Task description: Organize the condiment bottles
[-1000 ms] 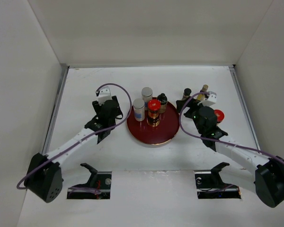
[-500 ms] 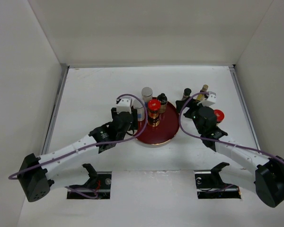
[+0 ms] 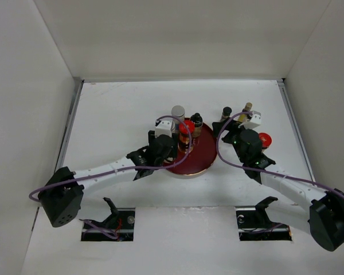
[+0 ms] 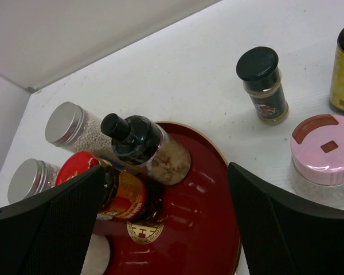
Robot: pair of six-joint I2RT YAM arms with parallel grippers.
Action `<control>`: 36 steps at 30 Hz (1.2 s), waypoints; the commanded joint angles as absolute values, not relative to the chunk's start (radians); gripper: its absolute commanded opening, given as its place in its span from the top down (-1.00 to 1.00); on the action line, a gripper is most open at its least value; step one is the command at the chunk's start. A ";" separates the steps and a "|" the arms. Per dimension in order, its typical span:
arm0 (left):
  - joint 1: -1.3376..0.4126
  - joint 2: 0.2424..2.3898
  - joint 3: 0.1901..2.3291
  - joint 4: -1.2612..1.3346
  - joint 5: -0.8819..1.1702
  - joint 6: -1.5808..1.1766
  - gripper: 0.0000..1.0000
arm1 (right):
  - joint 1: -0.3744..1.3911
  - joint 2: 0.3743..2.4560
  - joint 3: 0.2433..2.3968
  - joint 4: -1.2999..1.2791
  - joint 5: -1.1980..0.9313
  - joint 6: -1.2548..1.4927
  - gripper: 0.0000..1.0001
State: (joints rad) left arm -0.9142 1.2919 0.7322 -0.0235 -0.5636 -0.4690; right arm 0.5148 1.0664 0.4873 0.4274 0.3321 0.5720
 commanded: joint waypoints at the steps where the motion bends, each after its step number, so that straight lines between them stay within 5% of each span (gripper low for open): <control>1: -0.900 1.272 0.729 0.132 -0.584 -0.449 0.16 | 0.528 1.052 0.519 0.469 0.330 0.561 -0.80; 5: -0.890 1.281 0.715 0.121 -0.592 -0.439 -0.24 | 0.525 1.049 0.511 0.469 0.325 0.561 -0.73; 8: -0.901 1.252 0.692 0.153 -0.614 -0.433 -0.67 | 0.527 1.055 0.515 0.466 0.333 0.551 -0.31; 12: -0.924 1.192 0.677 0.181 -0.612 -0.387 -1.00 | 0.528 1.071 0.526 0.456 0.344 0.534 0.13; 19: -0.921 0.970 0.536 0.421 -0.601 -0.347 -1.00 | 0.528 1.020 0.531 0.414 0.403 0.488 0.34; 21: -0.920 0.915 0.476 0.521 -0.600 -0.342 -1.00 | 0.528 1.014 0.534 0.404 0.426 0.477 0.29; 29: -0.904 0.746 0.253 0.725 -0.624 -0.347 -1.00 | 0.541 0.826 0.555 0.099 0.636 0.494 -0.46; 36: -0.869 0.758 0.180 0.765 -0.618 -0.409 -1.00 | 0.441 0.756 0.641 -0.230 0.796 0.515 -0.80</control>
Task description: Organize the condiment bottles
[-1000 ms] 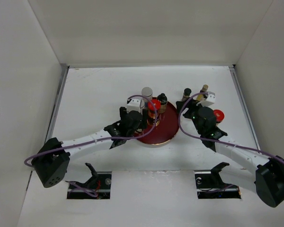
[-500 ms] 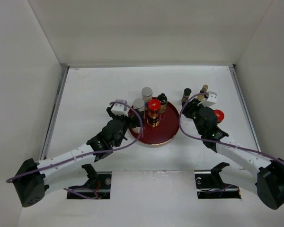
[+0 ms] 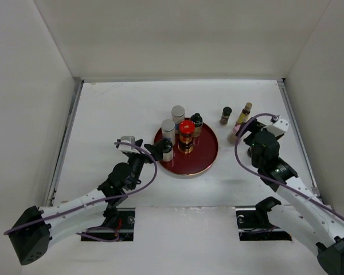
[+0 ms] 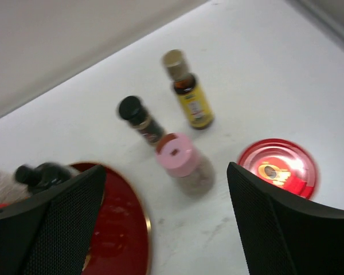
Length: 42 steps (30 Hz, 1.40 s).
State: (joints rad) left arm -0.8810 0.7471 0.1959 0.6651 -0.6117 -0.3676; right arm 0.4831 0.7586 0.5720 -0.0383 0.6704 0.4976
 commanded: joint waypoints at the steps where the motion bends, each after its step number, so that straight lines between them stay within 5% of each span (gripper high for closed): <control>1: -0.863 0.771 0.175 0.767 -0.615 -0.423 -1.00 | 0.427 0.764 0.647 -0.256 0.813 0.518 -0.82; 9: -0.820 0.792 0.167 0.738 -0.540 -0.509 -1.00 | 0.306 0.917 0.663 -0.319 0.825 0.535 -0.99; 19: -0.817 0.752 0.169 0.710 -0.515 -0.522 -1.00 | 0.251 0.980 0.623 -0.258 0.663 0.574 -0.98; 30: -0.801 0.805 0.176 0.710 -0.494 -0.543 -1.00 | 0.202 0.997 0.583 -0.203 0.606 0.566 -0.67; 34: -0.798 0.790 0.170 0.713 -0.494 -0.543 -1.00 | 0.200 1.002 0.577 -0.193 0.614 0.574 -0.40; 42: -0.792 0.819 0.173 0.721 -0.486 -0.551 -1.00 | 0.217 0.793 0.592 -0.259 0.692 0.587 -0.12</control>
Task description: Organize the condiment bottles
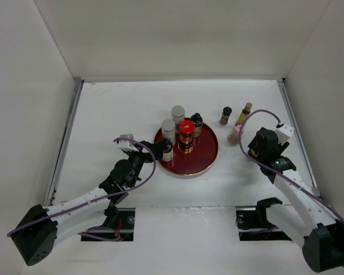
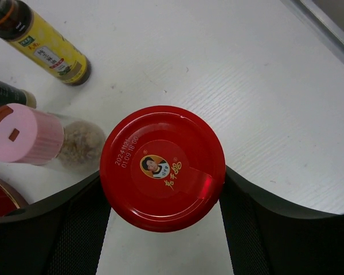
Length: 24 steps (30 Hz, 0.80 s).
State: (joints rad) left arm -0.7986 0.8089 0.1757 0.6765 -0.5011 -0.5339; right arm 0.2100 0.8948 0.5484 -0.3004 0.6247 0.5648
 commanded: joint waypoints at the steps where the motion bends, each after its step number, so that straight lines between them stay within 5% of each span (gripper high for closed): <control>1: -0.792 0.822 0.176 0.716 -0.485 -0.552 -1.00 | 0.226 0.767 0.607 -0.277 0.699 0.592 -0.12; 15: -0.769 0.773 0.167 0.700 -0.480 -0.552 -1.00 | 0.634 0.776 1.043 -0.600 0.732 0.500 -0.07; 24: -0.751 0.799 0.166 0.693 -0.494 -0.568 -1.00 | 0.743 1.052 1.051 -0.243 0.579 0.428 -0.07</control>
